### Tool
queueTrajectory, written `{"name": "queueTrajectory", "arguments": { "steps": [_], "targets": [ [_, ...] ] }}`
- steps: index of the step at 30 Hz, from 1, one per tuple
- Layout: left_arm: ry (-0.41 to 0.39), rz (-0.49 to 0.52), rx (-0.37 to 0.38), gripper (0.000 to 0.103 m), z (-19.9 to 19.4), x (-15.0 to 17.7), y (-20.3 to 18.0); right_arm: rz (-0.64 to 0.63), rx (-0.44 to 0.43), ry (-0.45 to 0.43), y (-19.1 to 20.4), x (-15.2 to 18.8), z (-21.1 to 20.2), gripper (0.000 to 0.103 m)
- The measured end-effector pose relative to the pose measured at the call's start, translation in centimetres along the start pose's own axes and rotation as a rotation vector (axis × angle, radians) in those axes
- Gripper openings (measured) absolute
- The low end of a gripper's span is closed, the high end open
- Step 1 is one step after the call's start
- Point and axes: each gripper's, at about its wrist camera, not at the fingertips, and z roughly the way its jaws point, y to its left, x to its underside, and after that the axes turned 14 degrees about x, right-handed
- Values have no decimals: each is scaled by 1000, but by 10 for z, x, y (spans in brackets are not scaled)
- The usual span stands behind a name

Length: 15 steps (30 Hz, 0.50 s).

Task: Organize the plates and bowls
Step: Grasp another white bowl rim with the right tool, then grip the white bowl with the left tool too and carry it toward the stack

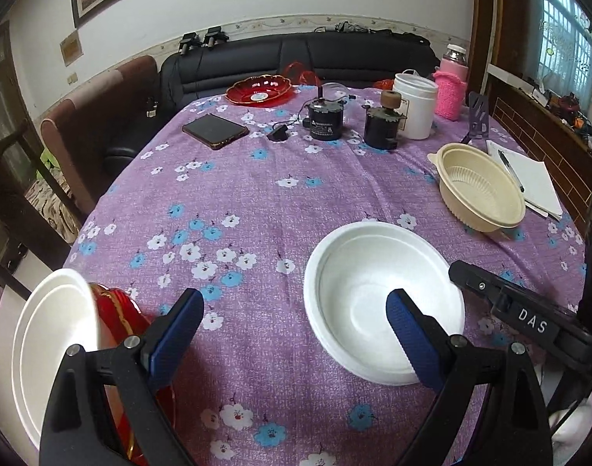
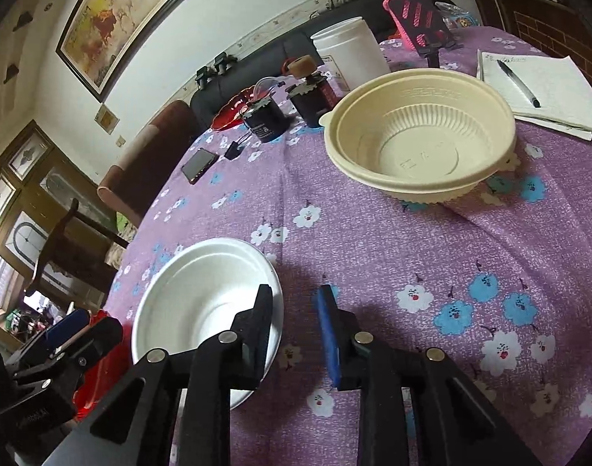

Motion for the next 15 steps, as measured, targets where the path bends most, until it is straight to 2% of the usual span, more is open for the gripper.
{"name": "queueTrajectory", "arguments": {
  "steps": [4, 15],
  "targets": [
    [13, 13, 2, 95, 6, 0, -3, 0, 2, 3, -1, 3, 2, 35],
    [25, 5, 11, 95, 21, 0, -2, -16, 36, 0, -1, 6, 5, 36]
  ]
}}
